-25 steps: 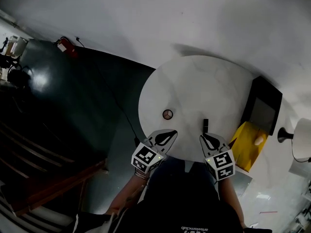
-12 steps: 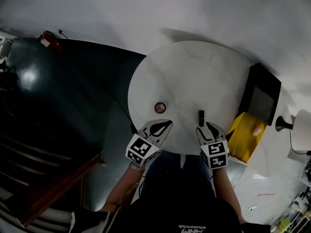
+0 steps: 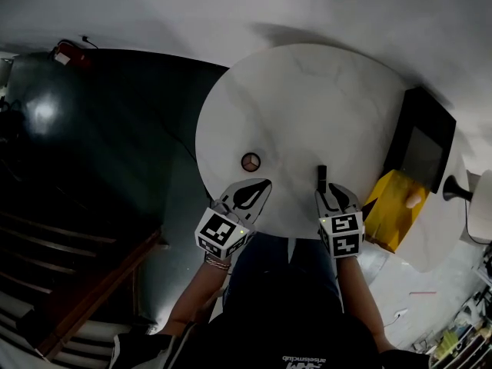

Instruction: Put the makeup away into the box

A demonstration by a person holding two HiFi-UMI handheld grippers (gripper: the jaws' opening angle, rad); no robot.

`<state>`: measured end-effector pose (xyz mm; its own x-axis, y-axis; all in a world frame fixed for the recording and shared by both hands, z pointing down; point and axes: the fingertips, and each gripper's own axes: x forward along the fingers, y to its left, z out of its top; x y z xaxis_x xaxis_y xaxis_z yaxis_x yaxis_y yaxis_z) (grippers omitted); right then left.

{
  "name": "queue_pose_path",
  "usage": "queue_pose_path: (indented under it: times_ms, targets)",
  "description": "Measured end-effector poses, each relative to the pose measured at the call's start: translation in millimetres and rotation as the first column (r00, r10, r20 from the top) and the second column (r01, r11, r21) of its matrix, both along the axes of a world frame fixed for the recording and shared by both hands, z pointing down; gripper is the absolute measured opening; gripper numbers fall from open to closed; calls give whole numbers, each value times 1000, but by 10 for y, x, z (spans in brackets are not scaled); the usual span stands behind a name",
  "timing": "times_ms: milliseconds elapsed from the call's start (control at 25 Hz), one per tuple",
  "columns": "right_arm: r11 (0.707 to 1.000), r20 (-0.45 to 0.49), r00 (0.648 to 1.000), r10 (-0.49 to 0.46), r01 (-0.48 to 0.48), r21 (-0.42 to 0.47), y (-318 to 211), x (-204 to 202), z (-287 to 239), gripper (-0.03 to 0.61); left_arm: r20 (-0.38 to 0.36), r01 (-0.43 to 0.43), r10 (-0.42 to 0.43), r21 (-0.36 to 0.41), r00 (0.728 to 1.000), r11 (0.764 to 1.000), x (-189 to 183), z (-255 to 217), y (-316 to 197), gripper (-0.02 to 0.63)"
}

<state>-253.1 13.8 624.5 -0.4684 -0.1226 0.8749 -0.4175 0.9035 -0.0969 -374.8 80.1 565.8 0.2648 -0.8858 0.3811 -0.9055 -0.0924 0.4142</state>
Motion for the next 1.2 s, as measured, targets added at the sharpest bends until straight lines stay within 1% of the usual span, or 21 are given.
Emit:
queue_pose_path:
  times_ms: [80, 120, 280, 440, 600, 680, 960, 1200]
  targets:
    - [1000, -2, 1000, 9, -9, -25, 8, -1, 20, 109, 1, 0, 0, -4, 1000, 1000, 10, 11, 1, 18]
    - [999, -3, 1000, 15, -15, -32, 3, -1, 21, 106, 0, 4, -4, -7, 1000, 1000, 6, 16, 4, 18]
    - [1000, -11, 1000, 16, -16, -19, -20, -3, 28, 101, -9, 13, -13, -12, 1000, 1000, 14, 25, 40, 18]
    - [1000, -9, 1000, 13, -13, -6, -35, -5, 40, 103, -9, 0, 0, -3, 1000, 1000, 82, 3, 43, 17]
    - [1000, -46, 999, 7, -7, 0, -35, 32, 124, 105, -6, -5, 5, 2, 1000, 1000, 132, -9, 70, 17]
    - [1000, -47, 999, -3, 4, 6, -37, 37, 124, 101, 0, -7, 7, 4, 1000, 1000, 143, -20, 80, 18]
    - [1000, 27, 1000, 13, -13, 15, -13, 53, -128, 101, 32, -11, 11, 10, 999, 1000, 164, -115, 135, 18]
    - [999, 79, 996, 27, -29, 28, -29, 110, -368, 101, 69, -9, 7, 36, 998, 999, 179, -278, 118, 18]
